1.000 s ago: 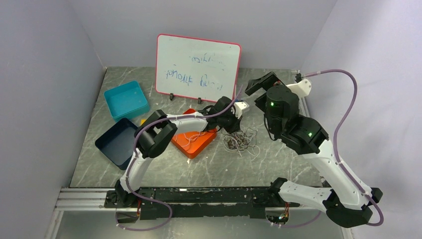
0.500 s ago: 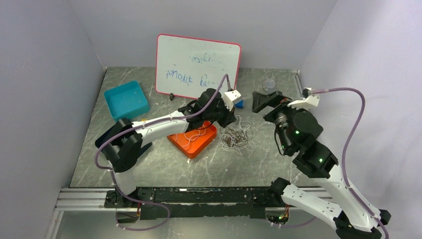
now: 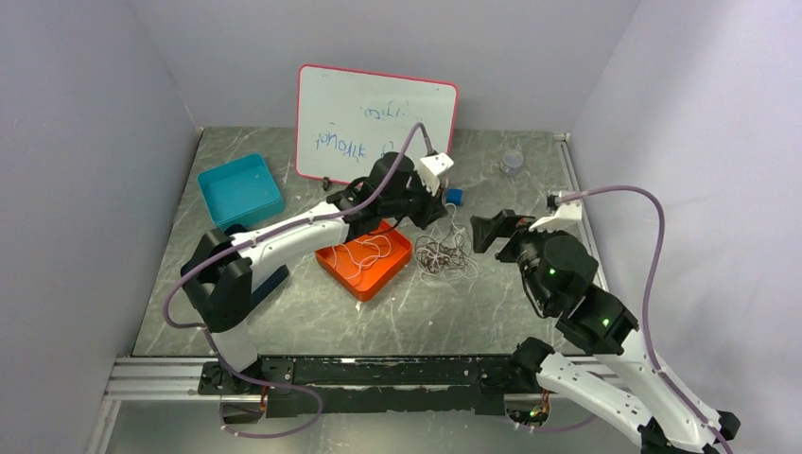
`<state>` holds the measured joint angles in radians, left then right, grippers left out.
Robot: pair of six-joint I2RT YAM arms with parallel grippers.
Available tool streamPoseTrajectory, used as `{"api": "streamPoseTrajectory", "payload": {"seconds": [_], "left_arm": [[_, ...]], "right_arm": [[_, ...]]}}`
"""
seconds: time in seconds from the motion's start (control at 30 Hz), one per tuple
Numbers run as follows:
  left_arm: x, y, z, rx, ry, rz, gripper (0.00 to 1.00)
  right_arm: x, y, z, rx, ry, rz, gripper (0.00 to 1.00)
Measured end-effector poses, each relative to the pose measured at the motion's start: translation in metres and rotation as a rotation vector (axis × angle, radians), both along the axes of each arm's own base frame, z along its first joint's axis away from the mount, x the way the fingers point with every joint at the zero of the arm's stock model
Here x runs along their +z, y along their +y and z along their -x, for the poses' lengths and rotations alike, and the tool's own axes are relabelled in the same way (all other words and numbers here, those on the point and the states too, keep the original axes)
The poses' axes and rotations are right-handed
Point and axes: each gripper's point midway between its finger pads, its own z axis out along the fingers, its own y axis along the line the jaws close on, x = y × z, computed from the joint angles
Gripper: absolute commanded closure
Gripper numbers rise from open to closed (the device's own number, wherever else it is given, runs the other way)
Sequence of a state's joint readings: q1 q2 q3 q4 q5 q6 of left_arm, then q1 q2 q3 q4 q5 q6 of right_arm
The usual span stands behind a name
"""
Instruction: Untangle the cables
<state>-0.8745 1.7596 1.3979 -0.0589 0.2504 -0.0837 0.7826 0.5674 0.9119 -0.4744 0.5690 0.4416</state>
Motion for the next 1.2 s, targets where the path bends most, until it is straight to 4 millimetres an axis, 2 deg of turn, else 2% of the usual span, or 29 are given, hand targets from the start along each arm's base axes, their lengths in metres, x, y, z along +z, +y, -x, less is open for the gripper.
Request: {"api": "streamPoseTrajectory", "payload": {"seconds": [0.1,0.2,0.37,0.5,0.67,0.83,0.97,1.2], "left_arm": [[0.026,0.001,-0.002,0.006,-0.029,0.043,0.93],[0.043,0.005,0.000,0.011,-0.045,0.069,0.93],[0.058,0.009,0.004,0.011,-0.046,0.084,0.93],[0.063,0.009,0.007,0.001,-0.037,0.094,0.93],[0.072,0.006,0.014,-0.032,-0.025,0.112,0.93],[0.081,0.006,0.026,-0.081,-0.013,0.137,0.93],[0.094,0.002,0.035,-0.135,-0.008,0.161,0.93],[0.106,0.005,0.053,-0.211,0.013,0.176,0.93]], "right_arm": [[-0.020,0.005,0.002,0.034,0.038,0.041,0.02],[-0.034,0.009,0.005,0.071,0.052,0.069,0.02],[-0.068,0.025,0.006,0.168,0.067,0.140,0.03],[-0.087,0.043,0.004,0.263,0.061,0.203,0.09],[-0.089,0.055,-0.003,0.309,0.004,0.244,0.15],[-0.080,0.058,-0.012,0.297,-0.070,0.255,0.19],[-0.068,0.064,-0.020,0.292,-0.132,0.265,0.28],[-0.060,0.072,-0.033,0.283,-0.190,0.284,0.40]]}}
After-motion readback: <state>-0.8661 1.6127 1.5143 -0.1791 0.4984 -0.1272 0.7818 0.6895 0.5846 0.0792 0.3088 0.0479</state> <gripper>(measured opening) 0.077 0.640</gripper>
